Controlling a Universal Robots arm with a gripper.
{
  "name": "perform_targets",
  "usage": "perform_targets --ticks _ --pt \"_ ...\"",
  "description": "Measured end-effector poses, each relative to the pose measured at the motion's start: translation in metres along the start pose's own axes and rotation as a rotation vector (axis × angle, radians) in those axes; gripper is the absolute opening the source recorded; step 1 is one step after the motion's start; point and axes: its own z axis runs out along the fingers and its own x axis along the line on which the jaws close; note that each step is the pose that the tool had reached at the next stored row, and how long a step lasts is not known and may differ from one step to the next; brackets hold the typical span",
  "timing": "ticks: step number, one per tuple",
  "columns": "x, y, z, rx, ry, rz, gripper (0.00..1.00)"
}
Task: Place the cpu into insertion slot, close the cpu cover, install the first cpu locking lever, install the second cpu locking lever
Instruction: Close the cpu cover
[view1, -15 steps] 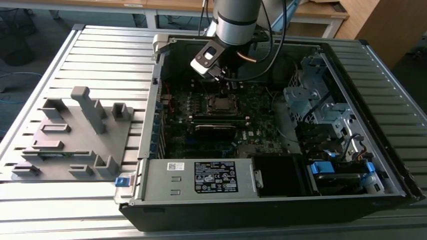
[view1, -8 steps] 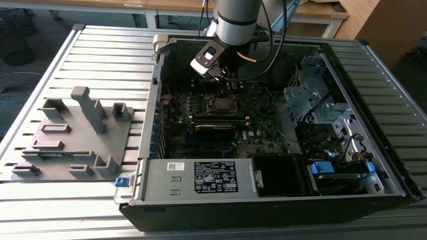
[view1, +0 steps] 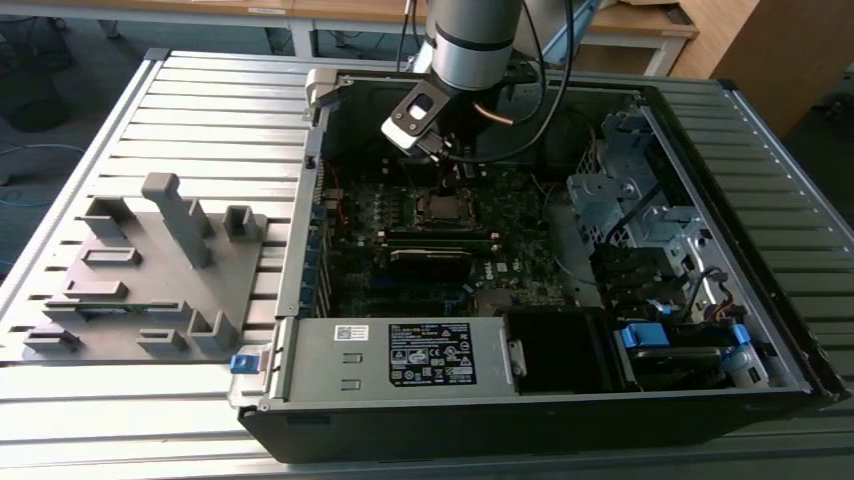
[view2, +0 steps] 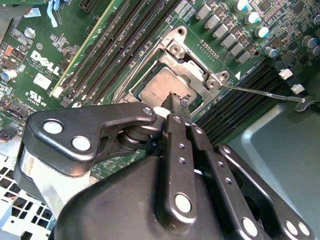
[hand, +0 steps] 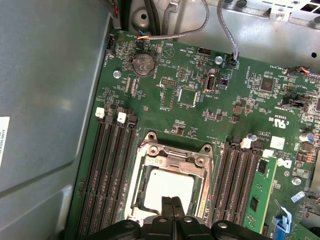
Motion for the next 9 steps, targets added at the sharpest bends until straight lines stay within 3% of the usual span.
perform_targets --ticks 9 --pt "0.0 0.0 0.0 0.0001 -0.0001 -0.009 0.1"
